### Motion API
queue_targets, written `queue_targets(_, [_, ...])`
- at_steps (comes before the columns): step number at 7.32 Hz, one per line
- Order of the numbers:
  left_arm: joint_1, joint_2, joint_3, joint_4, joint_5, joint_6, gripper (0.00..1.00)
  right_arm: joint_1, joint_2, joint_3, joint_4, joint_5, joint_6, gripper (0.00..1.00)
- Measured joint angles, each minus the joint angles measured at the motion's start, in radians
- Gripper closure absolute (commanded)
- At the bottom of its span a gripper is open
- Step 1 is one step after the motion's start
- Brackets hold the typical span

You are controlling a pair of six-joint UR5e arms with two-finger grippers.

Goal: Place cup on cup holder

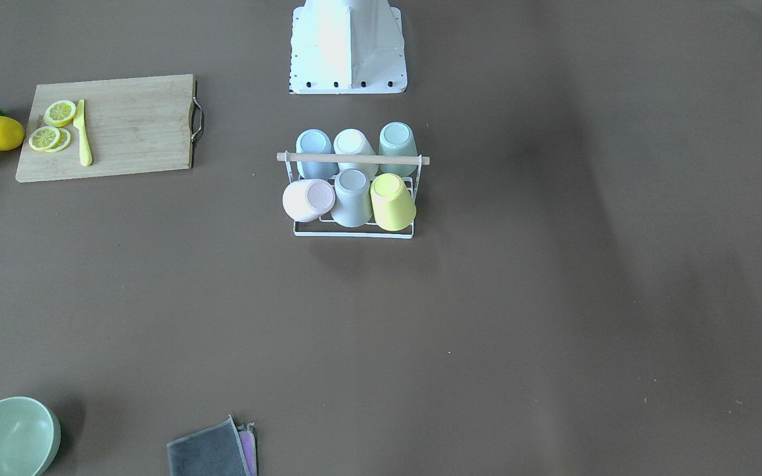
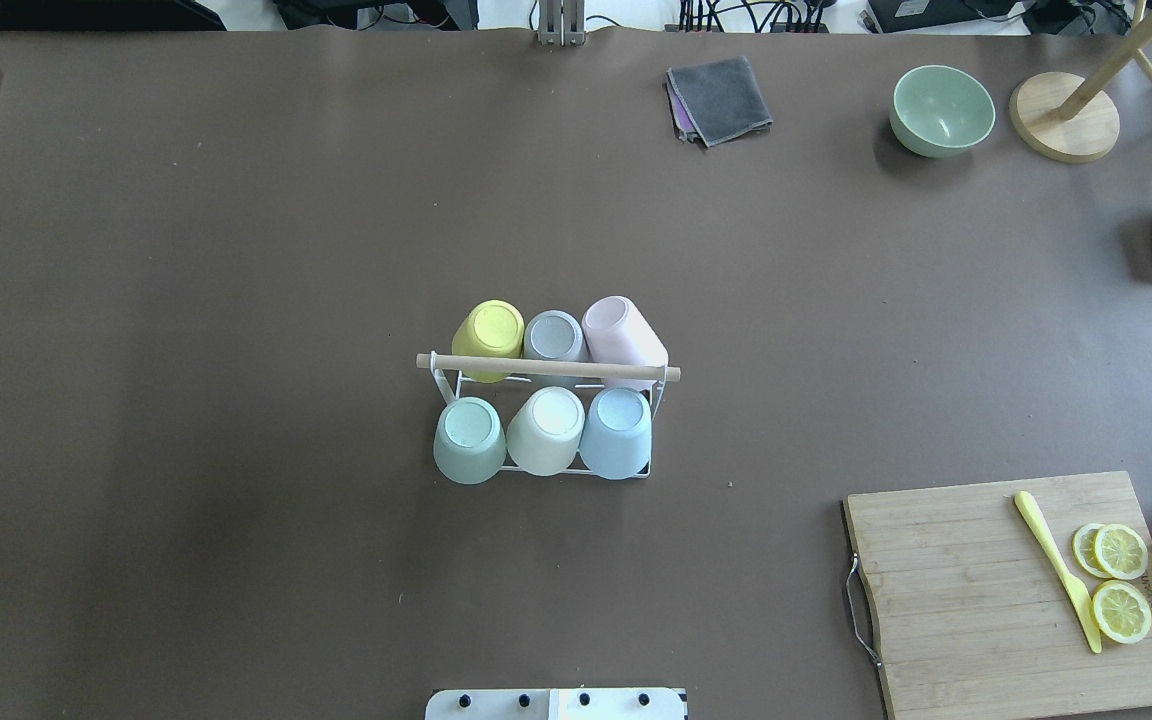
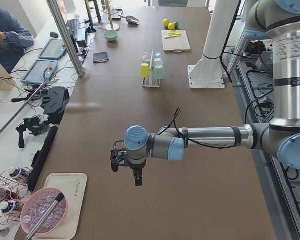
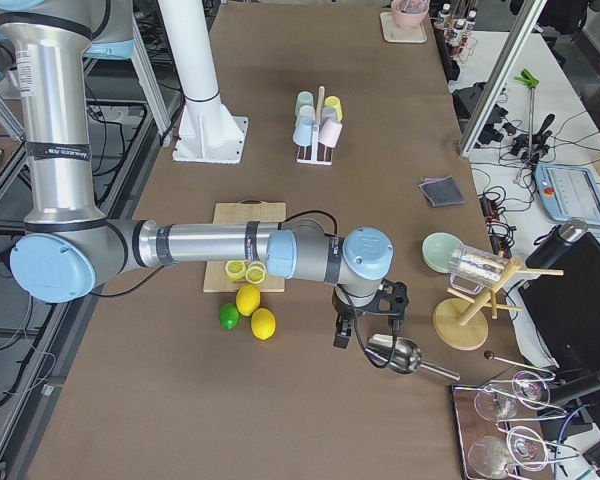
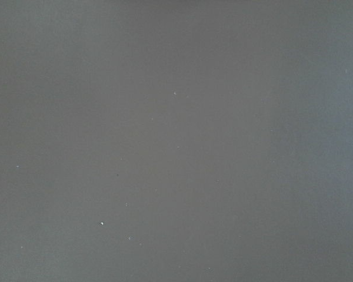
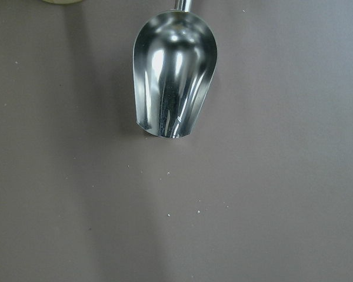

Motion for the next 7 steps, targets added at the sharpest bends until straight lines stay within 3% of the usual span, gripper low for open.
queue_targets(7, [0.001,0.005,-0.009,-0.026,-0.002,0.032,0.02,-0.001,0.002,-0.005,0.0,-0.008,0.001,0.0])
